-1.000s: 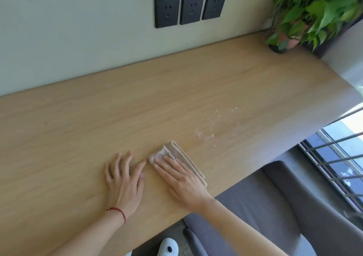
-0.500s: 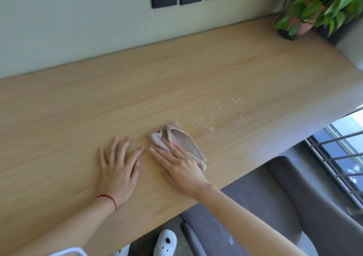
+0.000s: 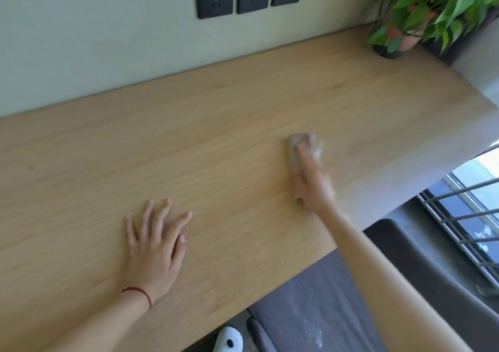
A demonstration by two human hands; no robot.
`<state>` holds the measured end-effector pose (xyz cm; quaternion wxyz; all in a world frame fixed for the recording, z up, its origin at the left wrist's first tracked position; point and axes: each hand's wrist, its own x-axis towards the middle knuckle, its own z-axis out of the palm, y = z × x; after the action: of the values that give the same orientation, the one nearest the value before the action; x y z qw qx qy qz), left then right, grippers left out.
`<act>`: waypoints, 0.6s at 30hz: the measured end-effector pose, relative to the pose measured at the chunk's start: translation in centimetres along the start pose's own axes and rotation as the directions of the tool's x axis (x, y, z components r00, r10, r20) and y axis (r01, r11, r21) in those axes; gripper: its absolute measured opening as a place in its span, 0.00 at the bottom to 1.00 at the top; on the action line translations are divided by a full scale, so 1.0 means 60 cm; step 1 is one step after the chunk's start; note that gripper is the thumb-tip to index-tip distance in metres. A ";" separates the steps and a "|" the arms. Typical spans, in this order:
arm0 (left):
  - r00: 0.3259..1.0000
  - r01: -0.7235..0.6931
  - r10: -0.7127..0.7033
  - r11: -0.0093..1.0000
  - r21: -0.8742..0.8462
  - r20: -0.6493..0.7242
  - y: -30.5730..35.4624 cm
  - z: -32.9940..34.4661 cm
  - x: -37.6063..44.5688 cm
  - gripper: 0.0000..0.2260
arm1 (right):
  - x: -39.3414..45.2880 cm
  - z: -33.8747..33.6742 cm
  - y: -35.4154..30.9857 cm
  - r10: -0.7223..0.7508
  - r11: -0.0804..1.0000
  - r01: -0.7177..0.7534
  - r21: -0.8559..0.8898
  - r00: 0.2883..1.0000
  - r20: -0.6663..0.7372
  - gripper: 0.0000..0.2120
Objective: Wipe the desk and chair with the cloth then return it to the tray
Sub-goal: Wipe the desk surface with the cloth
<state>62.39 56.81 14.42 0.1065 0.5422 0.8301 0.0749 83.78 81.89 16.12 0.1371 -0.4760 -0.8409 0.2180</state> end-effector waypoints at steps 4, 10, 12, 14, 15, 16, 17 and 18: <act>1.000 0.020 -0.020 1.000 0.011 -0.010 0.009 -0.006 -0.005 0.23 | -0.114 0.091 -0.131 -0.493 0.870 0.473 0.142 0.835 0.244 0.24; 1.000 0.028 -0.028 1.000 0.000 0.001 0.009 -0.008 -0.001 0.22 | -0.051 0.011 0.010 -0.240 0.970 0.241 -0.017 0.970 0.051 0.24; 1.000 0.021 -0.021 1.000 0.001 0.004 0.008 -0.005 -0.002 0.21 | 0.021 -0.016 0.056 0.043 0.999 -0.046 -0.026 0.995 -0.085 0.22; 1.000 0.016 -0.016 1.000 0.010 0.005 0.005 -0.003 0.001 0.21 | 0.092 -0.010 0.049 0.175 0.982 -0.182 -0.045 0.976 -0.127 0.23; 1.000 0.015 -0.015 1.000 0.015 0.004 0.004 -0.001 0.002 0.20 | 0.122 0.007 0.028 0.183 0.980 -0.191 -0.052 0.975 -0.128 0.23; 1.000 0.012 -0.012 1.000 0.026 0.004 0.002 0.001 0.001 0.20 | 0.145 0.028 -0.006 0.150 0.986 -0.157 -0.054 0.982 -0.114 0.23; 1.000 0.008 -0.008 0.999 0.033 0.010 0.001 0.002 0.000 0.20 | 0.159 0.054 -0.050 0.086 0.995 -0.090 -0.044 0.993 -0.081 0.23; 1.000 0.008 -0.009 0.999 0.037 0.016 -0.001 0.001 0.000 0.19 | 0.165 0.082 -0.099 -0.003 1.000 0.003 -0.022 1.000 -0.030 0.24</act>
<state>62.36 56.80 14.37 0.1034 0.5410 0.8328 0.0549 72.19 86.54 15.02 0.1449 -0.4794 -0.8419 0.2011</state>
